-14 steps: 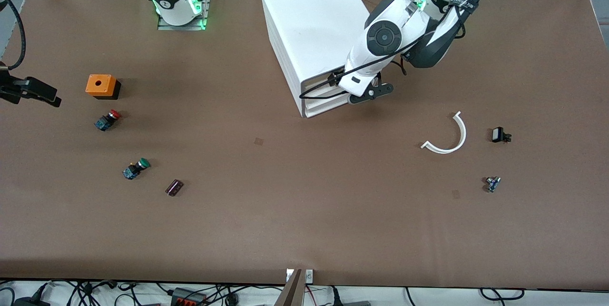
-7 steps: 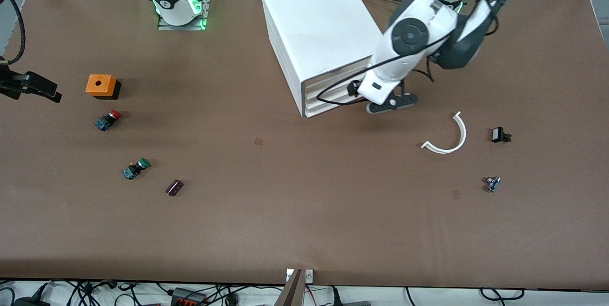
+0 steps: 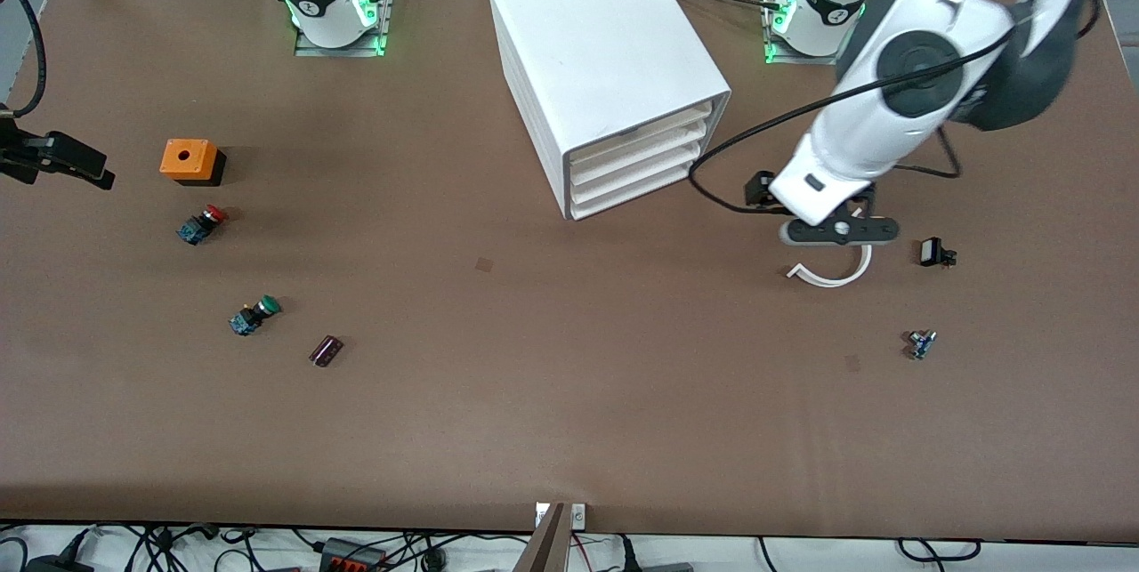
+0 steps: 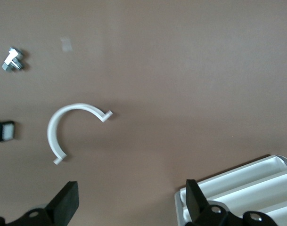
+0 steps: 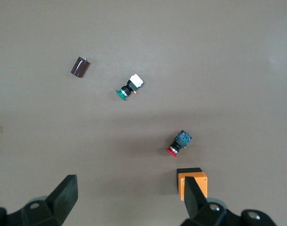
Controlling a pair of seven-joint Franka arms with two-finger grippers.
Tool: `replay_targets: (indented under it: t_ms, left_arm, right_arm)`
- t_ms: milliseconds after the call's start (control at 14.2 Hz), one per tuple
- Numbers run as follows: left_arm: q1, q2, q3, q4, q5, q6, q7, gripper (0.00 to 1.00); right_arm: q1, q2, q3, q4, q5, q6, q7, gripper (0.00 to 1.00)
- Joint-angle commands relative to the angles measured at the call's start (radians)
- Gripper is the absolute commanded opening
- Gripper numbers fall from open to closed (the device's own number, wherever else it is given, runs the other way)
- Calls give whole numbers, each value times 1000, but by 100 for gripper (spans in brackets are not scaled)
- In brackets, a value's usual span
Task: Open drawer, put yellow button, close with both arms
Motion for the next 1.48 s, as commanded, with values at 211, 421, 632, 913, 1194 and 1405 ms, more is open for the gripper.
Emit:
replay_targets:
  t_ms: [211,421,632,913,1194,1405]
  left_arm:
    - [124,3,10,191,30,-202,315,100]
    - [2,-62,262,183,-40,-208,481,100]
    - [-132,-115,500,118,-147,-188,619,100]
    - [-270,-213,611,-56,-148,20,493,100]
    - [-306,-291,695,-167,-259,90,445,100]
    - [-312,-311,690,-140,-237,-58,449,100]
  right_arm:
    - [-6,-27,11,-28,-16,6,4,100]
    - [-6,-27,11,-29,-16,9,4,100]
    - [-3,-19,11,-20,-15,25,2,100]
    - [9,-19,12,-17,-10,16,4,100]
    - [9,-21,9,-20,-12,16,2,100]
    - [6,-21,7,-20,-12,16,2,100]
